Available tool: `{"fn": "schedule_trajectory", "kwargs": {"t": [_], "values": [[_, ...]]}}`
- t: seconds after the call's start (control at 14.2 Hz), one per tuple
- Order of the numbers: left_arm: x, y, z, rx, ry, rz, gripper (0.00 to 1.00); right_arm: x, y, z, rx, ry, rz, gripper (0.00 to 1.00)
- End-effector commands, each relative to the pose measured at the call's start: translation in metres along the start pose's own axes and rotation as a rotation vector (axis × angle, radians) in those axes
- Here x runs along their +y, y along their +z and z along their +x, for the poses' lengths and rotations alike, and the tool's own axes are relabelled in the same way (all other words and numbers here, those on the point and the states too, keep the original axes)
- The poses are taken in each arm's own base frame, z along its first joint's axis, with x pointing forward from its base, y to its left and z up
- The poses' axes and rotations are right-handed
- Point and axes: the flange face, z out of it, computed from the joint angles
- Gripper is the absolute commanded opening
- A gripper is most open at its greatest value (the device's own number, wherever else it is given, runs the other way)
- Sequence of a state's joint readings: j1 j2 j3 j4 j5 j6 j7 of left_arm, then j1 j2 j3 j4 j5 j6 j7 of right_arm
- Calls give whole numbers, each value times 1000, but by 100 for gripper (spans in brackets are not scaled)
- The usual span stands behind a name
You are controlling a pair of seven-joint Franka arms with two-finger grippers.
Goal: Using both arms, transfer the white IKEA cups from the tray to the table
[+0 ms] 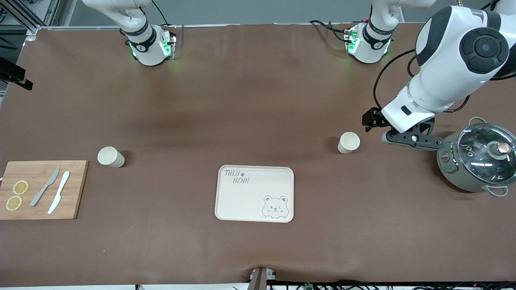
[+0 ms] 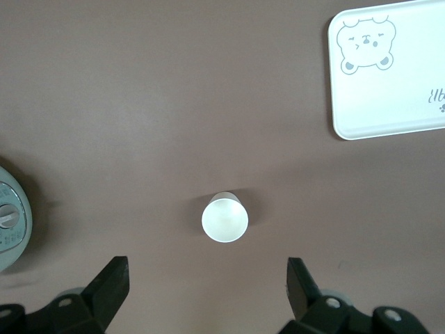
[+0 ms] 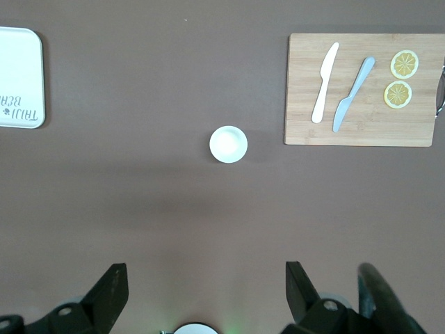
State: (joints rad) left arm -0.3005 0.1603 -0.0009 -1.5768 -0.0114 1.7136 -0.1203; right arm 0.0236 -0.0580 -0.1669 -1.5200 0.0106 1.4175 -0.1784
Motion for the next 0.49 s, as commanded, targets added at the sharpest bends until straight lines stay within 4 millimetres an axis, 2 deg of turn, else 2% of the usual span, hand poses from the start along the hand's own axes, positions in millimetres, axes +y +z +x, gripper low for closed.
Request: {"fn": "schedule_trajectory", "kwargs": {"t": [0.0, 0.42], "values": [[-1, -9, -2, 1, -15, 12, 100, -10, -3, -3, -1, -7, -43, 100], [-2, -9, -2, 1, -15, 12, 100, -13, -3, -2, -1, -9, -42, 100]]}}
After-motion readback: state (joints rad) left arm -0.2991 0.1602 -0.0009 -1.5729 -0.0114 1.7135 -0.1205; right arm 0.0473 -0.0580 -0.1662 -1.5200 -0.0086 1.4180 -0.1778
